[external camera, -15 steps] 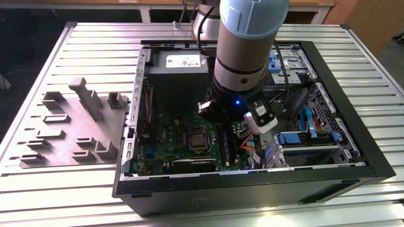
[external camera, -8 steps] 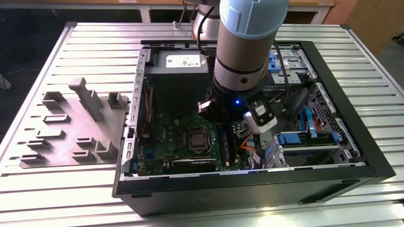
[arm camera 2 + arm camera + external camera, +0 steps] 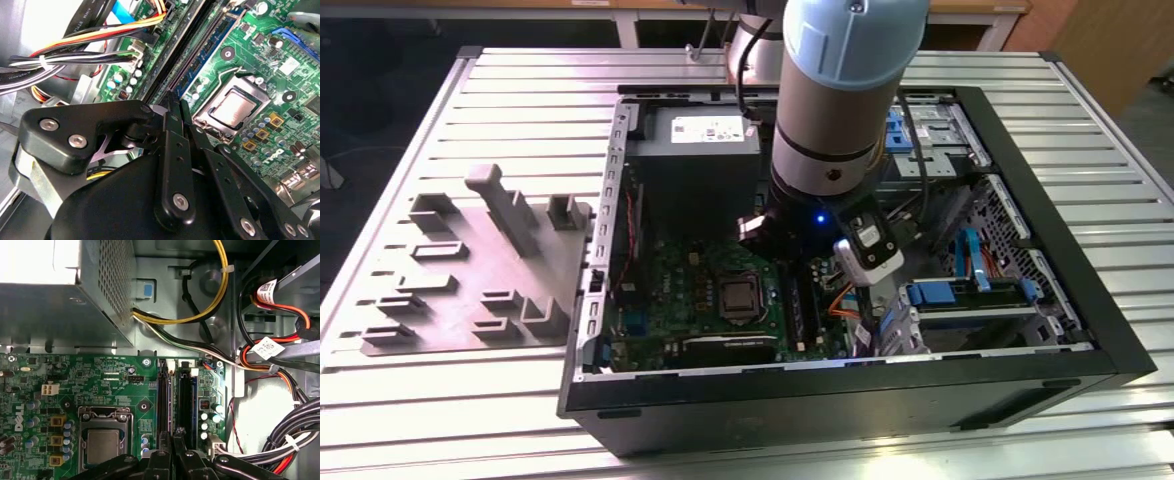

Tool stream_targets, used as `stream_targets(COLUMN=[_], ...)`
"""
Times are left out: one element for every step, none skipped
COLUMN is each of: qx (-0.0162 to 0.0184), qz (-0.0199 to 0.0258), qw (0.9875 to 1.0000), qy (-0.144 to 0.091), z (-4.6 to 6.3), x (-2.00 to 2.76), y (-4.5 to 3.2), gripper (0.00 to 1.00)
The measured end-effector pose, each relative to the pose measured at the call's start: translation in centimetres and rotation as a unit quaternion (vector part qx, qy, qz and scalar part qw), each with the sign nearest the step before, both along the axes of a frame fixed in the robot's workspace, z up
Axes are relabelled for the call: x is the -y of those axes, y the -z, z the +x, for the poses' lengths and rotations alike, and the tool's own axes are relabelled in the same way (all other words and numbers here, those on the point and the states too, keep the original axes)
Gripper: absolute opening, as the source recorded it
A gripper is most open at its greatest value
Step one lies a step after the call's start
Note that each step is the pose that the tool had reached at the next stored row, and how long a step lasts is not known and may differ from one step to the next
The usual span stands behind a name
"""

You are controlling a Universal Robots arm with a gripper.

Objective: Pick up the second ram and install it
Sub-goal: 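Insert the second ram into the second slot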

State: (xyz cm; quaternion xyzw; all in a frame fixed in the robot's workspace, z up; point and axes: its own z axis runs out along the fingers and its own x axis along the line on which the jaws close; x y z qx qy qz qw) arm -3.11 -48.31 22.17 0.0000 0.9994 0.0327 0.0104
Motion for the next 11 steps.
stream_targets(qx=[0.0000, 0.0000, 0.0000, 0.0000, 0.0000, 0.0000, 0.0000, 0.0000, 0.0000, 0.0000, 0.0000], qz=[0.0000, 0.0000, 0.0001, 0.0002, 0.0001, 0.0001, 0.0001, 0.0001, 0.0000, 0.0001, 0.0001], qw=[1.0000, 1.0000, 1.0000, 1.0000, 1.0000, 1.0000, 1.0000, 1.0000, 1.0000, 1.0000, 1.0000], qy=[0.000, 0.000, 0.000, 0.000, 0.000, 0.000, 0.000, 0.000, 0.000, 0.000, 0.000], z=[0.00, 0.00, 0.00, 0.00, 0.00, 0.00, 0.00, 0.00, 0.00, 0.00, 0.00], x=[0.00, 0.01, 0.05, 0.08, 0.08, 0.08, 0.08, 0.09, 0.09, 0.10, 0.11], y=[0.00, 0.01, 0.02, 0.02, 0.02, 0.02, 0.02, 0.02, 0.02, 0.03, 0.03], gripper=[0.13, 0.13, 0.13, 0.13, 0.13, 0.13, 0.13, 0.13, 0.13, 0.13, 0.13])
